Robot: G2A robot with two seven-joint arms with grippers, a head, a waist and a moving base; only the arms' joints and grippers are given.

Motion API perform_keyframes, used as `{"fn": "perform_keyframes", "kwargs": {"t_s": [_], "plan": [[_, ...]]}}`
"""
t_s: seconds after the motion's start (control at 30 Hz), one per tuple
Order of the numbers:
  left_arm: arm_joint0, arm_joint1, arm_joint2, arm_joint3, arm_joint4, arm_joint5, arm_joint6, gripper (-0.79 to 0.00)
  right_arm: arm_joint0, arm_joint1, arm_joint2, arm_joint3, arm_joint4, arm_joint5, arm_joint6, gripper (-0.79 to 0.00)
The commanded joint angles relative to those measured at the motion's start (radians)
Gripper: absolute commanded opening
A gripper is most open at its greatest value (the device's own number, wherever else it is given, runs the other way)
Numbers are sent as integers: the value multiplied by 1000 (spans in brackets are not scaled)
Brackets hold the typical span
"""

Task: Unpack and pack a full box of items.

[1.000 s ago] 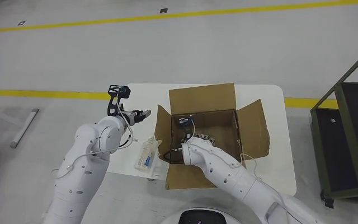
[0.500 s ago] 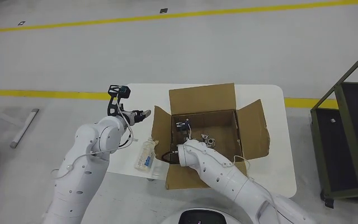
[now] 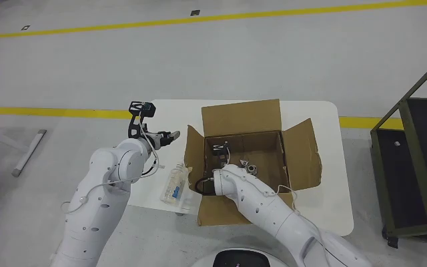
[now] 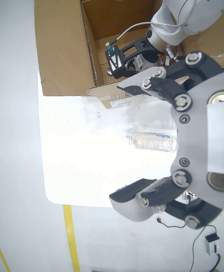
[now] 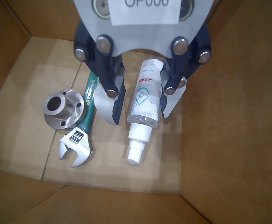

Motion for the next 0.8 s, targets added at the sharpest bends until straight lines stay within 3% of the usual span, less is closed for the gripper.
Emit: {"fn": "perform_keyframes", "kwargs": {"t_s": [0.0, 0.43, 0.53, 0.57, 0.7, 0.77], "plan": [[0, 0, 0, 0, 0, 0, 0, 0, 0, -7, -2, 5, -3, -3, 5, -394], [0, 0, 0, 0, 0, 0, 0, 0, 5, -43, 16, 78, -5, -30, -6, -406], [0, 0, 0, 0, 0, 0, 0, 0, 5, -48, 22, 86, -9, -34, -9, -456], [0, 0, 0, 0, 0, 0, 0, 0, 5, -50, 23, 88, -12, -33, -10, -505], [0, 0, 0, 0, 0, 0, 0, 0, 9, -55, 35, 111, -16, -44, -16, -511], [0, 0, 0, 0, 0, 0, 0, 0, 9, -59, 39, 114, -18, -42, -16, -686]]}}
